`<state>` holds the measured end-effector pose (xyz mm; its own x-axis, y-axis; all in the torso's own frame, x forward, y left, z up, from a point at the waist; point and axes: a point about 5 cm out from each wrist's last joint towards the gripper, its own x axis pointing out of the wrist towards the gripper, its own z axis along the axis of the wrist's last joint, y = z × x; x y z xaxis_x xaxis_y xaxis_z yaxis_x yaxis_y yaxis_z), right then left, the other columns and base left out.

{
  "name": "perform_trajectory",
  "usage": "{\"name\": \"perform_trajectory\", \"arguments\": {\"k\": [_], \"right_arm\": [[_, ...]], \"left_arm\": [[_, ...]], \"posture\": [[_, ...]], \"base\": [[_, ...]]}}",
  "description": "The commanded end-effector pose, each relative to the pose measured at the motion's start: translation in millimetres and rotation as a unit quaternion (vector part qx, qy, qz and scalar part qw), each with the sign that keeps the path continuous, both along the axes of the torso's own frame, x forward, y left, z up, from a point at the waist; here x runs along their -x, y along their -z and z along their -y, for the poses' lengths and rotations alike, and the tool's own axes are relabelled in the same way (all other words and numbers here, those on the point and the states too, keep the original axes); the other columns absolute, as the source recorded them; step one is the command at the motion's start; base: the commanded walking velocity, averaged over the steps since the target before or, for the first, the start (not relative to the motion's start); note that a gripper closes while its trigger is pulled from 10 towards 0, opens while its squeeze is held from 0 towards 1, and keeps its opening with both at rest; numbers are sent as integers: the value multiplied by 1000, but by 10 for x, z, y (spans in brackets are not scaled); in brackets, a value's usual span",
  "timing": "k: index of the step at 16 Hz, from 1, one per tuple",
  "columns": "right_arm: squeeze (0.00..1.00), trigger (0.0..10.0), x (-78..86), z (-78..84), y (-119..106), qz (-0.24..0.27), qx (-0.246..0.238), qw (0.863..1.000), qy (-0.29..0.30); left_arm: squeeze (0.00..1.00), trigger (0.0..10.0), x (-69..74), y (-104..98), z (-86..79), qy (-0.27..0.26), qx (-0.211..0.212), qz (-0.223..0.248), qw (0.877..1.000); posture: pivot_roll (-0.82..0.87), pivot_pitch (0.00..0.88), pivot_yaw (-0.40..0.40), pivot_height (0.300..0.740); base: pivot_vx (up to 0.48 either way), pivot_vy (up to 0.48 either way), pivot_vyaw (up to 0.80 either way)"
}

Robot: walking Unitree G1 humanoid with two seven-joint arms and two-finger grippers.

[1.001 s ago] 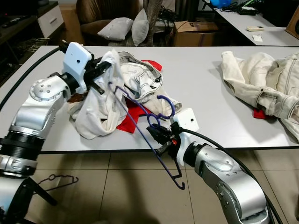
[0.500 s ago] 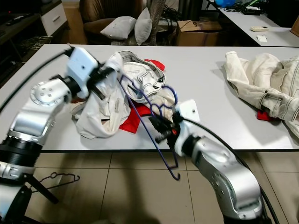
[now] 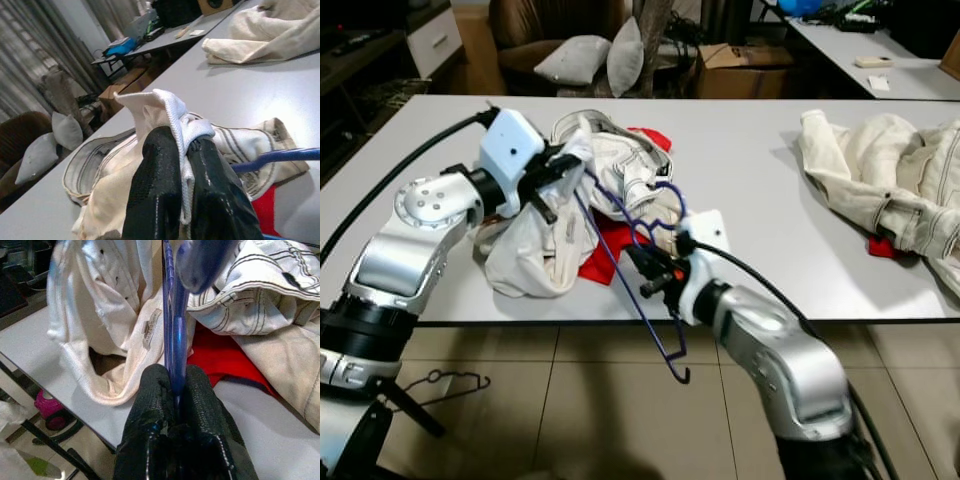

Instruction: Hang hanger

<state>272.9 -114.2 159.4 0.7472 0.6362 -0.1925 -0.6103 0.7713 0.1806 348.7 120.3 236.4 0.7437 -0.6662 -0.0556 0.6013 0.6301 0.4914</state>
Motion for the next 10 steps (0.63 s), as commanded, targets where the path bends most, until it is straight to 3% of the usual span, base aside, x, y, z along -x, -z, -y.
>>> {"name": "perform_trajectory", "arguments": {"k": [1, 2, 3, 5, 6, 10], "right_arm": [[0, 10000, -79, -10, -46, 15, -7, 1000, 18], [0, 10000, -109, -9, -57, 18, -13, 999, 26], [0, 10000, -173, -11, -99, 18, -50, 998, 41], [0, 10000, -194, -16, -116, 13, -79, 996, 44], [0, 10000, -219, -10, -124, 7, -105, 993, 54], [0, 10000, -287, 14, -73, -29, -167, 982, 83]], "left_arm": [[0, 0, 32, 4, 10, 10, -16, -4, 1000], [0, 0, 39, 18, 7, 10, -20, -7, 1000], [0, 10000, 7, 80, -64, -28, -45, -7, 999], [0, 10000, -20, 113, -121, -47, -54, -7, 997], [1000, 10000, -9, 125, -122, -37, -52, -14, 998], [1000, 10000, 6, 192, -178, -52, -72, -18, 996]], "posture": [[47, 0, 30, 740], [49, 0, 29, 740], [52, 0, 27, 740], [53, 0, 25, 740], [53, 0, 25, 740], [52, 0, 28, 740]], "base": [[0, 0, 0], [0, 0, 0], [0, 0, 0], [0, 0, 0], [0, 0, 0], [0, 0, 0]]}}
